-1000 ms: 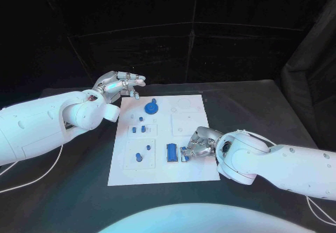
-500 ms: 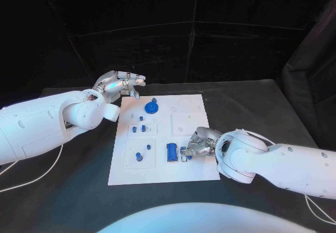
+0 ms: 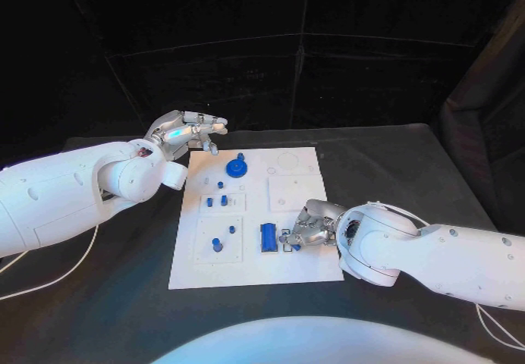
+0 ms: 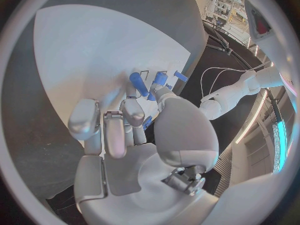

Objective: Assemble the parts on the task board

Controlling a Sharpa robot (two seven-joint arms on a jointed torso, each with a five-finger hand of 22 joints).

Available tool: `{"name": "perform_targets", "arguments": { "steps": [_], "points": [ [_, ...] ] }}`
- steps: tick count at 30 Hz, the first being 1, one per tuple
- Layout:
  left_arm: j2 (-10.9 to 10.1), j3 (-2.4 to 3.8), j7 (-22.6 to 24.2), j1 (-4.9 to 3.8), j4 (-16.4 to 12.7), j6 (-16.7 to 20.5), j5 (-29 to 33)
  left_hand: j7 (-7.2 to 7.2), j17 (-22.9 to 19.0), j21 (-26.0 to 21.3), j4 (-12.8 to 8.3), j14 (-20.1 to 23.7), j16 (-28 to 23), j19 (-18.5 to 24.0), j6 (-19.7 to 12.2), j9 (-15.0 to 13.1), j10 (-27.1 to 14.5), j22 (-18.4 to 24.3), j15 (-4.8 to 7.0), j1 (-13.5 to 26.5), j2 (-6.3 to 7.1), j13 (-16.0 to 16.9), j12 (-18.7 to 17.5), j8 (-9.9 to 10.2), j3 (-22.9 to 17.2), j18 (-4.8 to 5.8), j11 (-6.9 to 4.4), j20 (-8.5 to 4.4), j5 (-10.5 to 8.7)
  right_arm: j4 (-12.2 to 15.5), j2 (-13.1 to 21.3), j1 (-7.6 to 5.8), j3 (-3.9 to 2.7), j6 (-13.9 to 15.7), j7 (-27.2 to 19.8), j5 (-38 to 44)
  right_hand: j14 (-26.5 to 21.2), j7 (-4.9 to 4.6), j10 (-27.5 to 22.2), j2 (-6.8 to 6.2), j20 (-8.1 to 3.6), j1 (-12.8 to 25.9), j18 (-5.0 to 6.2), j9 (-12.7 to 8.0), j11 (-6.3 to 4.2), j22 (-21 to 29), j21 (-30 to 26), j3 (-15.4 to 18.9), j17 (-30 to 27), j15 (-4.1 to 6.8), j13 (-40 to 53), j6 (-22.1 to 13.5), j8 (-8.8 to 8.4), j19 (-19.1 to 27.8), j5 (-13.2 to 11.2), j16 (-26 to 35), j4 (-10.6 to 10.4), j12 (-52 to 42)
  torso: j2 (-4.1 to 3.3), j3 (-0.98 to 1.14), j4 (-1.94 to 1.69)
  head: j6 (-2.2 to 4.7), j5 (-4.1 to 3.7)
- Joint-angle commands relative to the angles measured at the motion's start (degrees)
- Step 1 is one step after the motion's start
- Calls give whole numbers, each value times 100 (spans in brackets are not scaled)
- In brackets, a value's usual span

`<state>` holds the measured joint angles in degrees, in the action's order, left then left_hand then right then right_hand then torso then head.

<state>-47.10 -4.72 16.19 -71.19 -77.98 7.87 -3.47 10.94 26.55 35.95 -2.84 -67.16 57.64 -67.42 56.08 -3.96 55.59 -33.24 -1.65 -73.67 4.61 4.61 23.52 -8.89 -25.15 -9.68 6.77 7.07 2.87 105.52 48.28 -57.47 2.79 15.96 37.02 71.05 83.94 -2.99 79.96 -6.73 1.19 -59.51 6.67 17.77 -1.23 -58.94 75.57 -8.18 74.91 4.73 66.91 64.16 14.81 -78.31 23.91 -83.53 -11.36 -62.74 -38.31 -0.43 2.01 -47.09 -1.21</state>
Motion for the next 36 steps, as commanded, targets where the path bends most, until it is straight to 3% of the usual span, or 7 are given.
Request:
{"name": "perform_targets", "arguments": {
  "steps": [1,5,12,17,27,31,36],
  "points": [
    [-3,3,2,-8,-11,-76,-25,-8,-6,-37,15,49,27,9,-49,9,-34,9,-11,67,-13,-5,36,-38,19,-78,-3,29,8,22,6,-8,-1,-10,-61,-21,417,11,54,126,1,7,-117,26,-17,-22,43,44,494,36,24,79,37,-39,-18,-32,-18,-40,-3,0,0,3,-7],
    [-4,3,1,-8,-11,-74,-25,-8,-6,-37,15,49,27,9,-49,9,-34,9,-11,67,-13,-5,36,-38,19,-78,-3,29,8,17,8,-8,-2,17,-42,14,420,43,69,417,-22,-321,-118,60,-48,-44,53,-81,508,63,49,101,50,-49,90,-40,118,-50,-1,-1,-1,2,-12],
    [-6,3,-1,-9,-14,-74,-25,-8,-6,-37,15,49,27,9,-49,9,-34,9,-11,67,-13,-5,36,-38,19,-78,-3,29,8,-2,7,-8,-2,30,-15,114,420,74,66,702,-52,-938,-121,111,-82,-57,55,-509,513,95,55,53,34,-51,-710,-42,557,-13,-3,-1,-1,-5,-14],
    [-12,3,-6,-9,-17,-71,-26,-8,-6,-37,15,49,27,9,-49,9,-34,9,-11,67,-13,-5,36,-38,19,-78,-3,29,8,-6,2,-8,-2,29,-8,151,420,69,71,678,-53,-1013,-123,140,-78,-64,55,-716,515,89,61,44,33,-50,-789,-42,714,3,-2,-1,-1,-12,-21],
    [-14,3,-17,-9,-19,-74,-38,-8,-6,-37,15,49,27,9,-49,9,-34,9,-11,67,-13,-5,36,-38,19,-78,-3,29,8,-10,-13,-8,-2,70,-18,170,420,53,86,629,-44,-851,-123,166,-65,-61,52,-798,515,78,70,51,36,-47,-843,-42,700,9,2,-1,-2,-16,-28],
    [-14,3,-27,-9,-19,-79,-52,-8,-6,-37,15,49,27,9,-49,9,-34,9,-11,67,-13,-5,36,-38,19,-78,-3,29,8,-7,-23,-8,-2,58,-50,164,422,35,116,476,-26,-387,-125,190,-42,-72,54,-639,522,57,92,92,42,-49,-1096,-46,451,-6,-3,-1,-2,-14,-26],
    [-14,3,-35,-9,-20,-81,-57,-8,-6,-37,15,49,27,9,-49,9,-34,9,-11,67,-13,-5,36,-38,19,-78,-3,29,8,-11,-26,-8,-2,27,-65,158,421,31,129,252,-18,25,-124,214,-36,-78,54,-291,523,52,108,126,43,-50,-849,-46,218,-7,-2,0,1,-18,-26]
  ]
}}
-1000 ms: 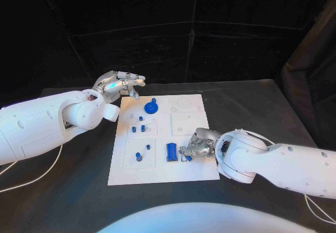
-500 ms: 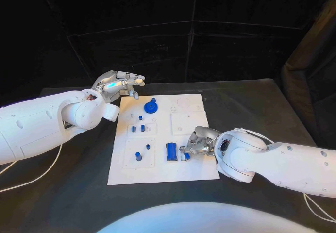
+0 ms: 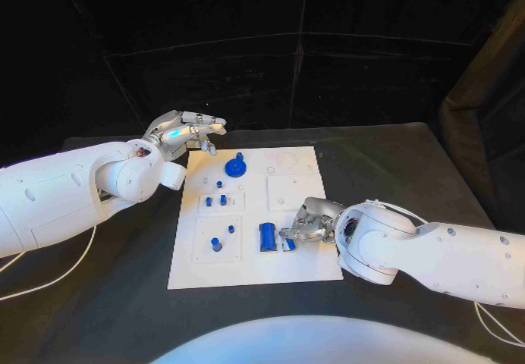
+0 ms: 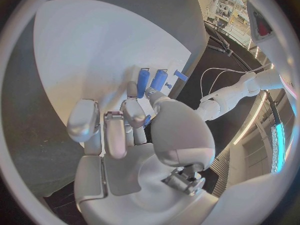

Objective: Assemble the parts on the task board

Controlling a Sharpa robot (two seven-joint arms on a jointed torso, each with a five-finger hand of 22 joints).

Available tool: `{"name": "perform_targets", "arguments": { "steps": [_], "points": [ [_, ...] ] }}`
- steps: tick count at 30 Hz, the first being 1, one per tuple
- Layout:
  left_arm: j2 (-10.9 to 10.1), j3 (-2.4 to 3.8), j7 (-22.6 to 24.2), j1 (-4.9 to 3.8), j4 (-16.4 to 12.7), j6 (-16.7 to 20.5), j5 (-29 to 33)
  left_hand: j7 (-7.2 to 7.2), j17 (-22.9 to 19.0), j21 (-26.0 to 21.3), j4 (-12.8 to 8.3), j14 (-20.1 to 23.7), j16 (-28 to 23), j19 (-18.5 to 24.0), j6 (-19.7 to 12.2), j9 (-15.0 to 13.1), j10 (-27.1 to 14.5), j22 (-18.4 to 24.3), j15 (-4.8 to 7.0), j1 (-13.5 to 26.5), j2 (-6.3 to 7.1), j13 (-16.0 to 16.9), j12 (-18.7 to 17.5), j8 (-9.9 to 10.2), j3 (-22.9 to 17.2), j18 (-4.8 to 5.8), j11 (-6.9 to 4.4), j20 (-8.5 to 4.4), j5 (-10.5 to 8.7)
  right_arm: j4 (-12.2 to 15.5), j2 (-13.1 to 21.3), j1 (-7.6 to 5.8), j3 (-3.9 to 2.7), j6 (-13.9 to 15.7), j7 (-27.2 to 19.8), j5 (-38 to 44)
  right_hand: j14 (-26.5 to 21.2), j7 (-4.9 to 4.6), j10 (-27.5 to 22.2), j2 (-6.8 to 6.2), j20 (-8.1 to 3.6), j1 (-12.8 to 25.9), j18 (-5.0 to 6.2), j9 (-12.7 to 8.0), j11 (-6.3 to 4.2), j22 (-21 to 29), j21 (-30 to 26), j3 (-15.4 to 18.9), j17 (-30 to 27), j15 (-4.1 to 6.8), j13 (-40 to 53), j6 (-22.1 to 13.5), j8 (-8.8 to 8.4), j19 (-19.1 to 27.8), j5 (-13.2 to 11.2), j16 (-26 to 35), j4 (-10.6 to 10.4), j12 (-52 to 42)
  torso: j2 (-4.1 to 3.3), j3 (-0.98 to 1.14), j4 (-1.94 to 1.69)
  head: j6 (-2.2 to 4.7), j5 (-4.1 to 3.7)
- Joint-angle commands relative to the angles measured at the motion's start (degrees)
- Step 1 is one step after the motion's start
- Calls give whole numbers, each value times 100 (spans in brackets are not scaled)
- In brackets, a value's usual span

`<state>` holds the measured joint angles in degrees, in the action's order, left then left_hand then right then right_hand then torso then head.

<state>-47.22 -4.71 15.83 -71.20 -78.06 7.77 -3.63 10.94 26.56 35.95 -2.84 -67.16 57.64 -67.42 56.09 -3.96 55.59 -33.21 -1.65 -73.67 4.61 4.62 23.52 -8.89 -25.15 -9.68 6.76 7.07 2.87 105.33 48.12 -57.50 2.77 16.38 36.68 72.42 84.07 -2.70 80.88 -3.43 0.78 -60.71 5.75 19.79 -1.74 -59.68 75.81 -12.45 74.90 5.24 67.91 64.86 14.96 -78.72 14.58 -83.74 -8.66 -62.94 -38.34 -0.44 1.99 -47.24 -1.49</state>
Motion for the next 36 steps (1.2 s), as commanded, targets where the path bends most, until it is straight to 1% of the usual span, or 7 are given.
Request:
{"name": "perform_targets", "arguments": {
  "steps": [1,4,9,17,22,28,36],
  "points": [
    [-4,3,1,-9,-12,-71,-42,-8,-7,-37,15,49,27,9,-49,10,-35,7,-11,67,-13,-7,36,-38,19,-78,-3,29,8,6,-9,-4,0,-22,-29,20,408,4,38,-106,23,186,-31,16,13,-2,29,202,522,3,13,58,28,-8,106,-24,-77,11,-1,0,2,-5,1],
    [-6,3,-3,-9,-13,-71,-43,-8,-7,-37,15,49,27,9,-49,10,-35,7,-11,67,-13,-7,36,-38,19,-78,-3,29,8,-2,-8,-4,0,-42,-15,19,406,10,37,-153,20,264,-29,29,9,2,24,398,518,7,21,59,22,-6,56,-21,-141,15,-1,-2,1,-8,1],
    [-5,3,-7,-9,-14,-76,-43,-8,-7,-37,15,49,27,9,-49,10,-35,7,-11,67,-13,-7,36,-38,19,-78,-3,29,8,-12,-5,-5,0,-67,10,19,405,12,32,-127,17,279,-29,55,8,1,18,711,512,9,36,49,7,-5,-298,-15,-236,27,1,-2,-3,-14,-1],
    [-3,3,-10,-9,-9,-77,-43,-8,-7,-37,15,49,27,9,-49,10,-35,7,-11,67,-13,-7,36,-38,19,-78,-3,29,8,6,11,-5,0,-66,-4,19,406,12,36,-93,17,271,-29,64,9,-1,17,801,516,9,52,48,3,-5,-332,-17,-274,17,4,0,2,-14,0],
    [2,3,-8,-9,-4,-80,-43,-8,-7,-37,15,49,27,9,-49,10,-35,7,-11,67,-13,-7,36,-38,19,-78,-3,29,8,55,111,-4,0,-68,-207,0,405,10,32,-74,17,157,-28,75,10,3,12,885,511,9,57,39,-5,-3,-268,-13,-244,25,7,5,0,-3,2],
    [-1,3,-8,-9,14,-74,-43,-8,-7,-37,15,49,27,9,-49,10,-35,7,-11,67,-13,-7,36,-38,19,-78,-3,29,8,165,304,-4,0,-302,-522,-57,394,-20,-14,-133,32,-267,-21,90,33,41,-18,1080,468,-10,37,-28,-46,25,-244,18,9,89,12,6,7,11,7],
    [14,3,-8,-8,37,-78,-43,-7,-16,-42,15,55,31,10,-55,10,-43,13,-12,66,-18,-10,45,-40,18,-78,-2,31,8,208,407,-5,0,-534,-544,-59,395,-28,-20,-125,40,-316,-23,97,41,30,-16,1181,470,-18,42,-33,-54,24,-330,17,37,95,5,2,3,42,2]
  ]
}}
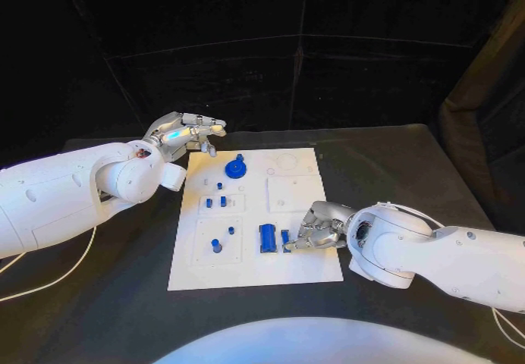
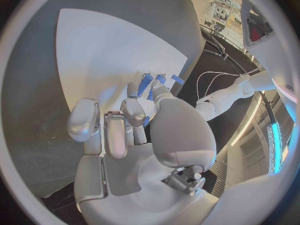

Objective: Assemble the parts on the task board

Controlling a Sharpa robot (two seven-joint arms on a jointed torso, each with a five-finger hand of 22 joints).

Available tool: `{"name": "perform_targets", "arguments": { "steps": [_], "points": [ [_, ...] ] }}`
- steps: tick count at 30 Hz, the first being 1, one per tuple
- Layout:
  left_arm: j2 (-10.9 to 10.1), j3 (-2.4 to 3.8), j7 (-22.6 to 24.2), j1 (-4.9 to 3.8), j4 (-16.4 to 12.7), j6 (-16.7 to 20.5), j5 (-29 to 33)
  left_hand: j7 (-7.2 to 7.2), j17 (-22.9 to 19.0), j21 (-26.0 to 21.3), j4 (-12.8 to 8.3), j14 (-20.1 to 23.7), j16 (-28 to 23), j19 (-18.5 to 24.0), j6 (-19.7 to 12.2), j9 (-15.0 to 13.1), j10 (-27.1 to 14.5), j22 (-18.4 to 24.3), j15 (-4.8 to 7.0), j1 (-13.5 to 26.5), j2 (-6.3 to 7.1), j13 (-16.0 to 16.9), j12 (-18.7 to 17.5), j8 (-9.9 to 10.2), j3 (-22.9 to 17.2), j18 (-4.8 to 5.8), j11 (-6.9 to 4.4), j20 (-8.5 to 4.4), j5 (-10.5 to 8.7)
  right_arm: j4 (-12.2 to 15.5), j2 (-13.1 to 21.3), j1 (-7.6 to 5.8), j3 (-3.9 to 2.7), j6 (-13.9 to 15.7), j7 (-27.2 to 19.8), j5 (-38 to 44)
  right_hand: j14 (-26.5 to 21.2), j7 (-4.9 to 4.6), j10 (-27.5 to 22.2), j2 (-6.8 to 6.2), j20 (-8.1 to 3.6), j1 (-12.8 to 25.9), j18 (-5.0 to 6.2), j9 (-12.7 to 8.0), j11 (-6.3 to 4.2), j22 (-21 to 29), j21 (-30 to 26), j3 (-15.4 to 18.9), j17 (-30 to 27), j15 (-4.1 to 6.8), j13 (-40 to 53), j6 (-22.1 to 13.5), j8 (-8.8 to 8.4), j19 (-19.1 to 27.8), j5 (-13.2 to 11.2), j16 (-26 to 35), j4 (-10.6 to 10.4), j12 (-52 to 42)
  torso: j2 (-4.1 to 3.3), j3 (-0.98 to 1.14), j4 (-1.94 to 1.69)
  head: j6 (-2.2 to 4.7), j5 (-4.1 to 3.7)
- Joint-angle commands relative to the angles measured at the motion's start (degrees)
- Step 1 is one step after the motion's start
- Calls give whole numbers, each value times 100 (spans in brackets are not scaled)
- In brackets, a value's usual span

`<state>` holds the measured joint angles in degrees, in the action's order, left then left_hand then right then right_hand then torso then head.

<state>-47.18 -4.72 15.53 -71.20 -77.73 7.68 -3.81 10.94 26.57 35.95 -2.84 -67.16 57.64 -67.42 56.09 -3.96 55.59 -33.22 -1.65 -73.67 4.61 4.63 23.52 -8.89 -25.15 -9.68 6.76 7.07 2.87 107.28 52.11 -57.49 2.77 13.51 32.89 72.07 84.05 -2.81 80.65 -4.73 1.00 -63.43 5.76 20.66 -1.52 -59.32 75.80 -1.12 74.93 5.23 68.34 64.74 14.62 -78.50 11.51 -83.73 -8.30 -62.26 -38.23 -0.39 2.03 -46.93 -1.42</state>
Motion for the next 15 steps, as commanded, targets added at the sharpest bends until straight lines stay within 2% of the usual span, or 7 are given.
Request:
{"name": "perform_targets", "arguments": {
  "steps": [1,8,15],
  "points": [
    [12,3,21,-8,6,-70,-25,-6,-22,-46,15,59,33,11,-59,10,-50,17,-13,65,-21,-12,51,-41,17,-78,-1,32,8,12,8,-6,0,-253,-163,-24,397,-17,4,14,18,-44,-25,11,19,-8,-15,56,469,-18,1,-21,-21,1,-29,16,-2,25,-6,-3,-1,11,-5],
    [17,3,18,-8,11,-71,-25,-6,-22,-46,15,59,33,11,-59,10,-50,17,-13,65,-21,-12,51,-41,17,-78,-1,32,8,-31,-40,-6,0,-312,-73,-13,398,-16,8,48,19,-45,-26,14,19,-18,-11,77,471,-18,8,-15,-20,-3,-38,14,-11,18,-15,-4,-4,12,-4],
    [15,2,16,-8,6,-69,-25,-6,-22,-46,15,59,33,11,-59,10,-50,17,-13,65,-21,-12,51,-41,17,-78,-1,32,8,-132,-112,-6,0,-347,50,71,401,-12,9,148,20,-110,-27,22,15,-28,-7,114,479,-16,13,-7,-22,-6,10,10,4,19,-16,-7,-6,-7,0]
  ]
}}
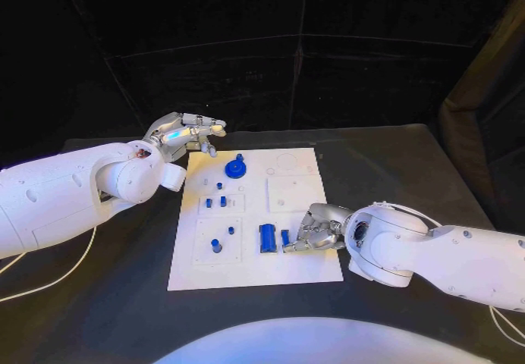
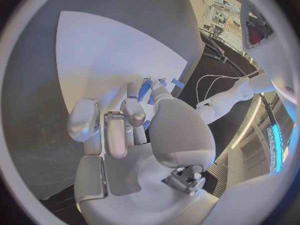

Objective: Assemble the parts on the task board

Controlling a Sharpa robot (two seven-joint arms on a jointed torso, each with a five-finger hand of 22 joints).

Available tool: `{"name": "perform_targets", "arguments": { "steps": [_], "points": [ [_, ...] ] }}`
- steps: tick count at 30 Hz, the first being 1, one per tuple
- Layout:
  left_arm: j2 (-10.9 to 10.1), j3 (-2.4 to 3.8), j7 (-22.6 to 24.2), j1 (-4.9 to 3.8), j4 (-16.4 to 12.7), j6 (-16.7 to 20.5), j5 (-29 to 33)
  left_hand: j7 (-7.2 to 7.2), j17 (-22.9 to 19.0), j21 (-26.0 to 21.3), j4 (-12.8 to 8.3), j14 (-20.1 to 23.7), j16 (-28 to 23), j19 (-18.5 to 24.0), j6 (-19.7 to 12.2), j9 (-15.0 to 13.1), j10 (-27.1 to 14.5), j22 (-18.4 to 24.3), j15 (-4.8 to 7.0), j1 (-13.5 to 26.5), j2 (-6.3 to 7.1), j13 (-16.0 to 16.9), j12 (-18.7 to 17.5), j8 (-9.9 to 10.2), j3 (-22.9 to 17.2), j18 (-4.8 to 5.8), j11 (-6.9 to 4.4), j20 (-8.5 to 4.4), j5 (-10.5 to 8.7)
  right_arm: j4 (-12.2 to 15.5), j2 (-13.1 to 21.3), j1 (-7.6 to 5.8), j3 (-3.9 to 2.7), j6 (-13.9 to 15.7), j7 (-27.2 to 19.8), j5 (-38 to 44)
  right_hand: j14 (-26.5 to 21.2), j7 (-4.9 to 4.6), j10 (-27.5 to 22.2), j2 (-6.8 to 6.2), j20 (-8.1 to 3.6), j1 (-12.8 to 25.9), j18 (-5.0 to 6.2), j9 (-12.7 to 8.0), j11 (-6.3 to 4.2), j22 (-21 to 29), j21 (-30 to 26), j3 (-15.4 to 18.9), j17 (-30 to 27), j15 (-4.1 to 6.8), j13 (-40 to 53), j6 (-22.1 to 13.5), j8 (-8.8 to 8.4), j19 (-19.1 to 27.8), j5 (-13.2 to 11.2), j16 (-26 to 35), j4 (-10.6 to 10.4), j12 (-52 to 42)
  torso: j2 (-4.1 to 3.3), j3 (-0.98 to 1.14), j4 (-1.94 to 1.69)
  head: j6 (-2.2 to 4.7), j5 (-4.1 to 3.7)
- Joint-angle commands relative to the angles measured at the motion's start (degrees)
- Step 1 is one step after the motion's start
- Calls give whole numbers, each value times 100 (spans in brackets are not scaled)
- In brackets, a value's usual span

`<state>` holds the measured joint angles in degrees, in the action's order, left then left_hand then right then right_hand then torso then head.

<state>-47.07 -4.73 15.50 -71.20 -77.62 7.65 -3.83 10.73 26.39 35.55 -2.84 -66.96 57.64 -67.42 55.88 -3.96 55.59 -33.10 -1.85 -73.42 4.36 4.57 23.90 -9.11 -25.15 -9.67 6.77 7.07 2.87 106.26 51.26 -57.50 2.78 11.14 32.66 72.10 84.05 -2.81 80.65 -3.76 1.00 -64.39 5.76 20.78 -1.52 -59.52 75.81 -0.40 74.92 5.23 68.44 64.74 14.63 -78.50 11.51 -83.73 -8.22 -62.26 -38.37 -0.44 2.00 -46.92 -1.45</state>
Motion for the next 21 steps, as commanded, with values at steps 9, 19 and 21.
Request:
{"name": "perform_targets", "arguments": {
  "steps": [9,19,21],
  "points": [
    [7,4,16,-8,-6,-68,-23,15,-4,-6,15,39,33,11,-38,10,-50,6,7,40,4,-6,13,-18,17,-79,-1,32,8,-183,-175,-5,-1,-26,161,223,401,-11,12,138,19,-64,-27,14,14,-14,-6,61,480,-15,13,-2,-25,-8,41,10,8,14,6,0,-6,-12,9],
    [0,3,21,-8,-7,-66,-23,15,-4,-6,15,39,33,11,-38,10,-50,6,7,40,4,-6,13,-18,17,-79,-1,32,8,-88,-39,-5,-1,346,-577,-22,398,-30,-3,23,25,-125,-25,13,28,-4,-17,273,467,-24,11,-49,-63,1,189,20,75,37,13,0,0,8,5],
    [-4,3,28,-8,-9,-63,-23,15,-4,-6,15,39,33,11,-38,10,-50,6,7,40,4,-6,13,-18,17,-79,-1,32,8,-59,39,-6,-1,469,-880,-184,394,-35,-15,6,28,-142,-23,12,32,9,-24,310,446,-27,-7,-59,-72,7,246,34,88,64,17,-4,-5,17,-7]
  ]
}}
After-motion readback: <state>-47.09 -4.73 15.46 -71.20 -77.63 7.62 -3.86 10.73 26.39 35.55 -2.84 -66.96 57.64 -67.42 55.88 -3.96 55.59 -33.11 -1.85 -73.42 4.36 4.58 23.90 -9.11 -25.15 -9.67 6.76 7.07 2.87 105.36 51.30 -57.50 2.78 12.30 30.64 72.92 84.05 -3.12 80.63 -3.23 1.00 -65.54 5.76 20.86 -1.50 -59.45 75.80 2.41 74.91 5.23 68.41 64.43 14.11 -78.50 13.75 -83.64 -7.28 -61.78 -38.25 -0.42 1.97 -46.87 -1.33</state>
